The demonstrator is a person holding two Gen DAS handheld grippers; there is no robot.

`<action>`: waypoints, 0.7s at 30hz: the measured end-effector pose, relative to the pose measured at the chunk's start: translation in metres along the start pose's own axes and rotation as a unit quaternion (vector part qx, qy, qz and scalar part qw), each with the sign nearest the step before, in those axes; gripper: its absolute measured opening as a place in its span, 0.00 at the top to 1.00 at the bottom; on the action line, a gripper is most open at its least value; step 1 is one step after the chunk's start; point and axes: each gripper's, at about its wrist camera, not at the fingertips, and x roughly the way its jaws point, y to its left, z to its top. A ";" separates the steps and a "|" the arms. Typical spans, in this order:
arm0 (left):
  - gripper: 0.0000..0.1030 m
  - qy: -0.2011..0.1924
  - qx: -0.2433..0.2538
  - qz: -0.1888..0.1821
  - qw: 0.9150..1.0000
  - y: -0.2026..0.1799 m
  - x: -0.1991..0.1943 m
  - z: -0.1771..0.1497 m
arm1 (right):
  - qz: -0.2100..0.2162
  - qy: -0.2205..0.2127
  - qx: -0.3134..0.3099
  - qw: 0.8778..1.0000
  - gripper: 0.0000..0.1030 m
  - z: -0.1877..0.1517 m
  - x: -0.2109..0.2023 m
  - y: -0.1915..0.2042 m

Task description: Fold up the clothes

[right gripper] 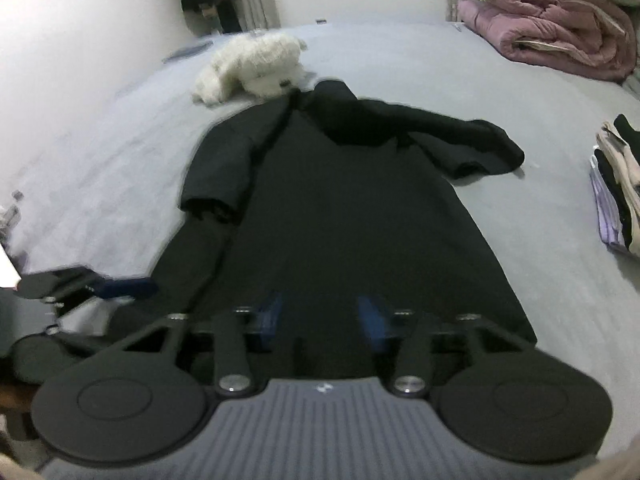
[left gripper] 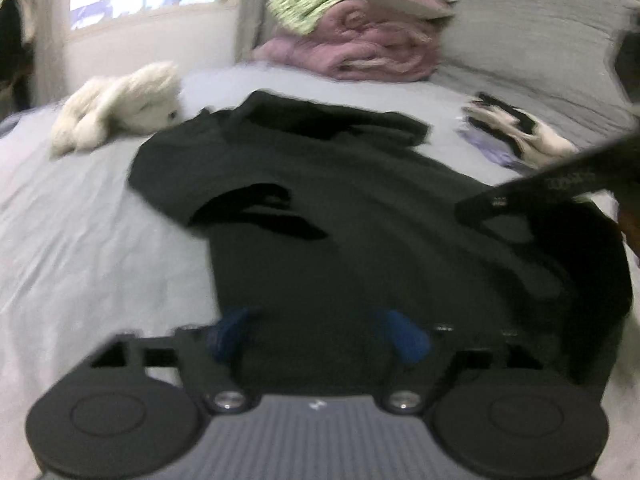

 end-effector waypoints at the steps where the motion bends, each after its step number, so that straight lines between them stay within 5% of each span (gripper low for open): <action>1: 0.00 -0.001 0.006 0.001 1.000 -0.003 0.001 -0.001 | -0.015 0.010 -0.001 1.000 0.96 -0.002 0.008 -0.002; 12: 0.00 -0.006 0.019 0.005 1.000 -0.007 0.003 -0.005 | -0.008 0.005 0.019 1.000 1.00 -0.012 0.014 -0.018; 14: 0.00 -0.006 0.019 0.005 1.000 -0.008 0.003 -0.005 | -0.001 0.004 0.023 1.000 0.88 -0.010 0.012 -0.013; 21: 0.00 -0.006 0.018 0.005 1.000 -0.008 0.002 -0.006 | 0.117 -0.016 -0.048 0.992 0.87 -0.002 0.002 0.038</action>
